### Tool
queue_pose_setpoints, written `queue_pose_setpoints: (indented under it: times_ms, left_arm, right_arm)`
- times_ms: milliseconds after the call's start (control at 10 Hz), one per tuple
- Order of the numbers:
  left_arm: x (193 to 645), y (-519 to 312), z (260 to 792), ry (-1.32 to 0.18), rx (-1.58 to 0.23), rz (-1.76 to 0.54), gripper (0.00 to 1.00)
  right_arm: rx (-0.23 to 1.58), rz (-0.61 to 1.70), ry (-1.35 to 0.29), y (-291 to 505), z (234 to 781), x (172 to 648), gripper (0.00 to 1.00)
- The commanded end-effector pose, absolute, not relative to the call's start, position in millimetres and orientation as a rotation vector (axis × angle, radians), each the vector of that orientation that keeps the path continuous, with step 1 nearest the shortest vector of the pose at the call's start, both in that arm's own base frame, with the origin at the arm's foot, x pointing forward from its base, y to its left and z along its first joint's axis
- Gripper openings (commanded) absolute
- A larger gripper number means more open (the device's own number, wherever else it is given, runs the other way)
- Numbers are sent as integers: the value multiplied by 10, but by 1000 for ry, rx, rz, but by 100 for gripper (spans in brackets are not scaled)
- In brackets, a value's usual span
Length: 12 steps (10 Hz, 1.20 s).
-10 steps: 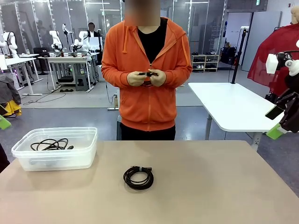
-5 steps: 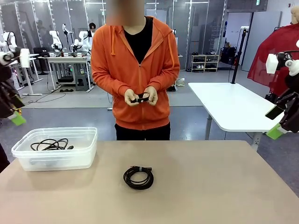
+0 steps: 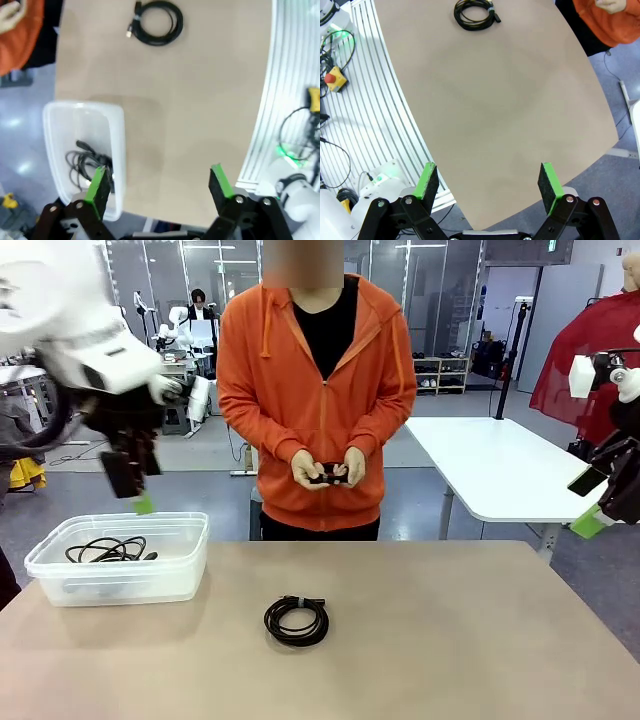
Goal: Organize and store the cables.
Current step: Place the USB Extension Cable into the Organizing box.
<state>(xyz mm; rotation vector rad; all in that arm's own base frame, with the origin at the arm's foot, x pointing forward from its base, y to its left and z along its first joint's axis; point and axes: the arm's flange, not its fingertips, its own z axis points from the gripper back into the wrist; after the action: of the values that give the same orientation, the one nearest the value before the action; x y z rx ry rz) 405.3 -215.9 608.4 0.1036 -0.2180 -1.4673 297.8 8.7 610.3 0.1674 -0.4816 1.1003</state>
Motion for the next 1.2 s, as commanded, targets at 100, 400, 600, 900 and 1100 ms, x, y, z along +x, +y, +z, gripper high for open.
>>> queue_pose_setpoints:
  times_ms: [100,400,600,900,1100]
  left_arm:
    - [4594,-2661,5931,-151,117,-1664,100]
    - [4970,-3022,5457,-104,40,-1691,100]
    - [5028,-3064,5441,-145,7,-1652,100]
    - [5054,-3051,5370,-128,7,-1653,100]
    - [5054,-3051,5370,-128,7,-1653,100]
  right_arm:
    - [167,1092,-475,94,6123,2982,100]
    - [167,1092,-475,94,6123,2982,100]
    - [167,1092,-475,94,6123,2982,100]
    - [167,1092,-475,94,6123,2982,100]
    - [167,1092,-475,94,6123,2982,100]
